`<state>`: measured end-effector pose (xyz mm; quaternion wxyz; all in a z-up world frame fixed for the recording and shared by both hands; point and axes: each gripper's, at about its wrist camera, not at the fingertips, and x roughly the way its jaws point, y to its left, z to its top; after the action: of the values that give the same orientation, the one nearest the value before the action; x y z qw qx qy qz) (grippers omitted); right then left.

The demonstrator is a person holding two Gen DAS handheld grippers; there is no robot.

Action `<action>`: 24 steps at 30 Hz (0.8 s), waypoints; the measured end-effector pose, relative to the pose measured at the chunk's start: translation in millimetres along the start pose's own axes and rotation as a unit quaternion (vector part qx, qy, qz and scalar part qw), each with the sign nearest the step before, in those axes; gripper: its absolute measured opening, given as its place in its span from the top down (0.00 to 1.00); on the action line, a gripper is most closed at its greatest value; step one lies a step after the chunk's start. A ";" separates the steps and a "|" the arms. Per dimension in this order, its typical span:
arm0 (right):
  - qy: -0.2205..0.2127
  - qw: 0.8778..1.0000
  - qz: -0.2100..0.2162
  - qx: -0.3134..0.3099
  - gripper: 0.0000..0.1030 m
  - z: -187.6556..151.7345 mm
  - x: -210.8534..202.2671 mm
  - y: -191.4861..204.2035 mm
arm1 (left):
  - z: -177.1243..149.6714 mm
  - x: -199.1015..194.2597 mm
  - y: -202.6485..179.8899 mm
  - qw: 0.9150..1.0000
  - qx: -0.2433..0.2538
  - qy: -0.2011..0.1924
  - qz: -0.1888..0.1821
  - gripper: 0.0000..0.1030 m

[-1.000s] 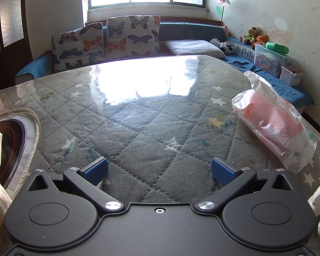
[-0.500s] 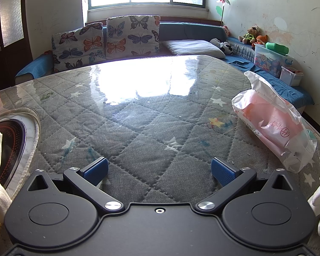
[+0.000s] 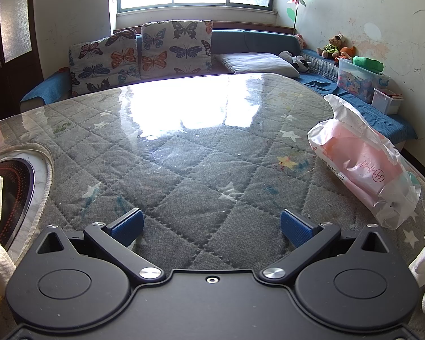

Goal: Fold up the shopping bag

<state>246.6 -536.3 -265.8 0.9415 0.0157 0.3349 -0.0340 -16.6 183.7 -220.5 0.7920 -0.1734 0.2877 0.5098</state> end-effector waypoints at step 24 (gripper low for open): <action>0.000 1.000 0.000 0.000 0.00 0.4 -0.1 0.3 | 0.0 0.5 -0.6 1.000 0.000 0.000 0.000 0.00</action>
<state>246.7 -536.1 -265.4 0.9416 0.0156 0.3347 -0.0342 -15.9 183.8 -220.9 0.7919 -0.1732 0.2877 0.5100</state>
